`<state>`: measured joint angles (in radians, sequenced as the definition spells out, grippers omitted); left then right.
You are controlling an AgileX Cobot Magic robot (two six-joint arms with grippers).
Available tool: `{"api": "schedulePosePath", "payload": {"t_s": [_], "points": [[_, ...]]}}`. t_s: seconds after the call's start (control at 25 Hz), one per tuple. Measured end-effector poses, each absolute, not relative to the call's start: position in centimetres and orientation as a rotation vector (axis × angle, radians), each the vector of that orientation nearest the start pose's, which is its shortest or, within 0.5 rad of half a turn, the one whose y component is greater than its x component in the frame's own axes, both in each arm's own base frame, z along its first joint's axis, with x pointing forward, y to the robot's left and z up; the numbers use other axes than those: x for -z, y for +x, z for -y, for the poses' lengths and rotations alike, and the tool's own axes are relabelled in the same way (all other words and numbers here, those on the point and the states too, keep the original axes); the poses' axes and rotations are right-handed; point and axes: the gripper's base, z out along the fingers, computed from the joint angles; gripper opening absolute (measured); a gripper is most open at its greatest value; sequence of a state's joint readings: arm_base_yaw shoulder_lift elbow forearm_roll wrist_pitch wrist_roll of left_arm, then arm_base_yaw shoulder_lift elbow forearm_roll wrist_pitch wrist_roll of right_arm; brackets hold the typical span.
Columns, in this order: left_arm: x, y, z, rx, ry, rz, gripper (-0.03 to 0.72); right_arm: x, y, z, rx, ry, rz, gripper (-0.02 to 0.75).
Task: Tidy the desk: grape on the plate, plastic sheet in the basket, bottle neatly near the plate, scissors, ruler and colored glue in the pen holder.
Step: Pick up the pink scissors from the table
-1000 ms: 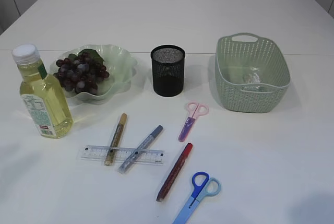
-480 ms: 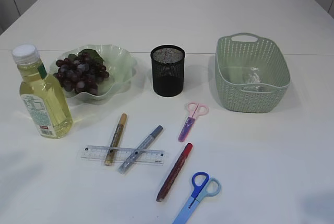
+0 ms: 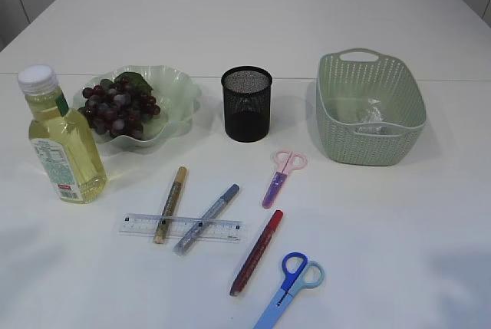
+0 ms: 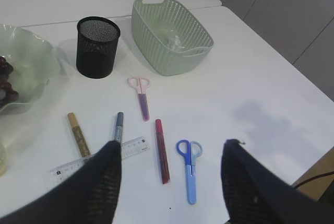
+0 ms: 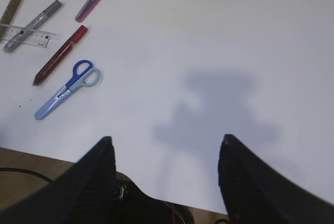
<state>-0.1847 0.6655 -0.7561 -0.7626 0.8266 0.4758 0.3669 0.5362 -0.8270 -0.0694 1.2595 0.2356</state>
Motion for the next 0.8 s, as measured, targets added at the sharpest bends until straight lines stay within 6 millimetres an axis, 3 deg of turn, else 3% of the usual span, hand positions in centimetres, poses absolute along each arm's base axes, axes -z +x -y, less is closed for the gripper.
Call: {"api": "schedulePosePath", "payload": {"t_s": [0.36, 0.8], "points": [[-36.7, 10.1, 6.7, 0.726, 0.444, -1.997, 0.443, -33.3, 9.4, -4.2, -0.286, -0.165, -2.655, 0.47], [-36.7, 9.9, 6.8, 0.734, 0.459, -2.008, 0.443, -31.4, 16.2, -7.7, -0.369, -0.25, -2.743, 0.471]]}}
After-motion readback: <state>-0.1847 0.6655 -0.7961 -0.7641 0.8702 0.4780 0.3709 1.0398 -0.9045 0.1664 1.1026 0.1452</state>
